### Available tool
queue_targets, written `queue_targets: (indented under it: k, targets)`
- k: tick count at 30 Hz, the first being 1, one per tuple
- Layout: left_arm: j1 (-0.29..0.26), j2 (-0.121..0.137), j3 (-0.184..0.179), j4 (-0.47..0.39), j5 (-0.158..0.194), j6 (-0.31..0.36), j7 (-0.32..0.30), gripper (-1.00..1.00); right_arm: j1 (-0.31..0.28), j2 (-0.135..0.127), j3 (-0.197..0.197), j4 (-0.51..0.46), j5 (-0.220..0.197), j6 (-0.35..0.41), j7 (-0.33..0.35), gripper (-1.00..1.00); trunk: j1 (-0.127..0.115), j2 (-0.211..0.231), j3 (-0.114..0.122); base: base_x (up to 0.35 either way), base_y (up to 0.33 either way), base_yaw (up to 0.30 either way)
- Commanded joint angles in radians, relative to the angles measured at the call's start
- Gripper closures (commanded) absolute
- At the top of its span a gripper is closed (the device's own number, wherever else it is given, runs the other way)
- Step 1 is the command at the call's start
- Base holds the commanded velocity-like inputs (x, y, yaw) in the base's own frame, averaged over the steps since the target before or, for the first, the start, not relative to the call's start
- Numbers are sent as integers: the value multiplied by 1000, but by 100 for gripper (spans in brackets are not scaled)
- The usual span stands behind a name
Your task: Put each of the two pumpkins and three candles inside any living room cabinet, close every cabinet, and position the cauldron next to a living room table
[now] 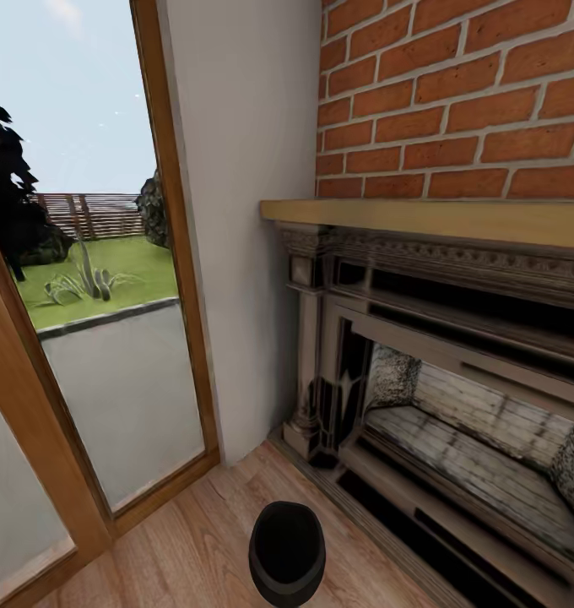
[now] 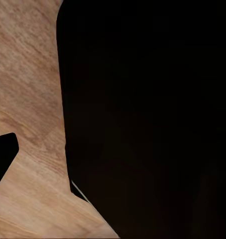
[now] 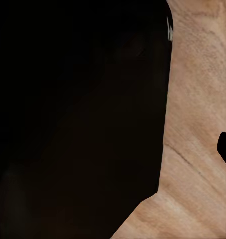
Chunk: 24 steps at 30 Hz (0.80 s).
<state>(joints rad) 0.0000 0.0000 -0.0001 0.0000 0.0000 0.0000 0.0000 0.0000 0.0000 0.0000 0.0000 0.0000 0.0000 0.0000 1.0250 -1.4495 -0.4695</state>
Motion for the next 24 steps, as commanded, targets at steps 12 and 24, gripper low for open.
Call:
queue_targets:
  k: [12, 24]
  targets:
    - [-8, 13, 0, -6, -2, -8, -2, -100, 0, 7, -2, 0, -3, -1, -2, -100, 0, 0, -1, 0, 0, 0]
    - [-7, 18, 0, -6, -2, -8, -2, -100, 0, 16, -2, -7, -3, -3, -2, -100, 0, 0, -1, -25, 19, 0]
